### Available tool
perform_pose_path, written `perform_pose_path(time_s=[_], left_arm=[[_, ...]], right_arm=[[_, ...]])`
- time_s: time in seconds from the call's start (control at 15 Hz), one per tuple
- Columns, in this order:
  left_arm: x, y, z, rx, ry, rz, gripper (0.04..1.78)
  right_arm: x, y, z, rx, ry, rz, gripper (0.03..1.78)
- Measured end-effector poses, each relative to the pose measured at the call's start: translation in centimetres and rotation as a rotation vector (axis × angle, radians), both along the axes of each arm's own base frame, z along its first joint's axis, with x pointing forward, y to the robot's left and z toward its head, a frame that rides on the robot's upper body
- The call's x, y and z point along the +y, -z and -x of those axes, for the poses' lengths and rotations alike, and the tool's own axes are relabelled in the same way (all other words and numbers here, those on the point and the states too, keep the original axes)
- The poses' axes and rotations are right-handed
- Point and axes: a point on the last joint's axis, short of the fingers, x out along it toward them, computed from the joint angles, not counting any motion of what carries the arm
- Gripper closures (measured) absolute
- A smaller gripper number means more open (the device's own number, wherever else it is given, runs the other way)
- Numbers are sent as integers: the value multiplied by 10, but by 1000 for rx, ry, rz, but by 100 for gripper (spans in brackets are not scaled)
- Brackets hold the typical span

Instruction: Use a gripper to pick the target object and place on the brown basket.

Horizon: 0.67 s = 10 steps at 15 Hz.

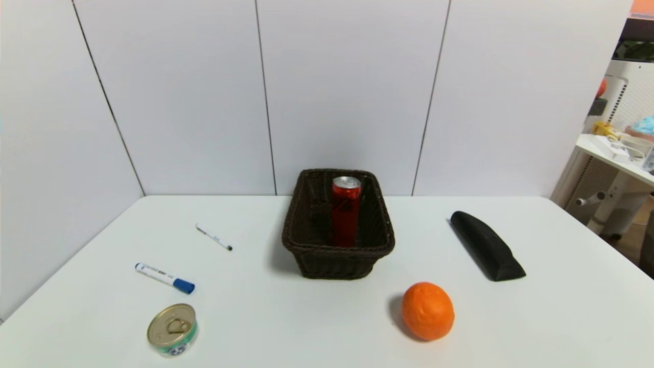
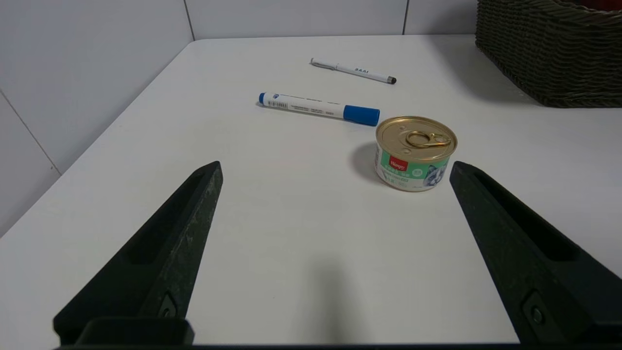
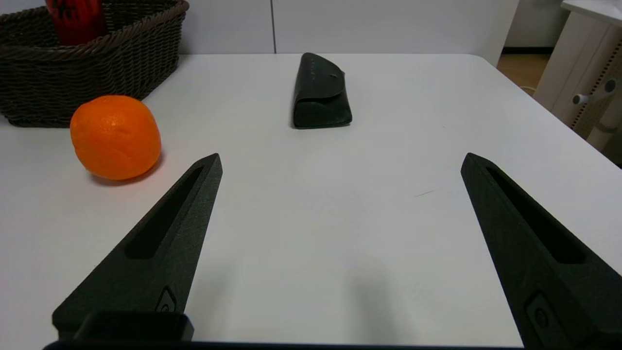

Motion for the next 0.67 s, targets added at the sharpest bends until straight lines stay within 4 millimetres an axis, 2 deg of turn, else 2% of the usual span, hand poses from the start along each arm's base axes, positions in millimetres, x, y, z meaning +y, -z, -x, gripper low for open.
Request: perform_pose_path(time_s=[0.67], left_arm=[[0, 0, 0, 0, 0, 0, 13]], right_arm=[[0, 0, 0, 1, 0, 1, 11]])
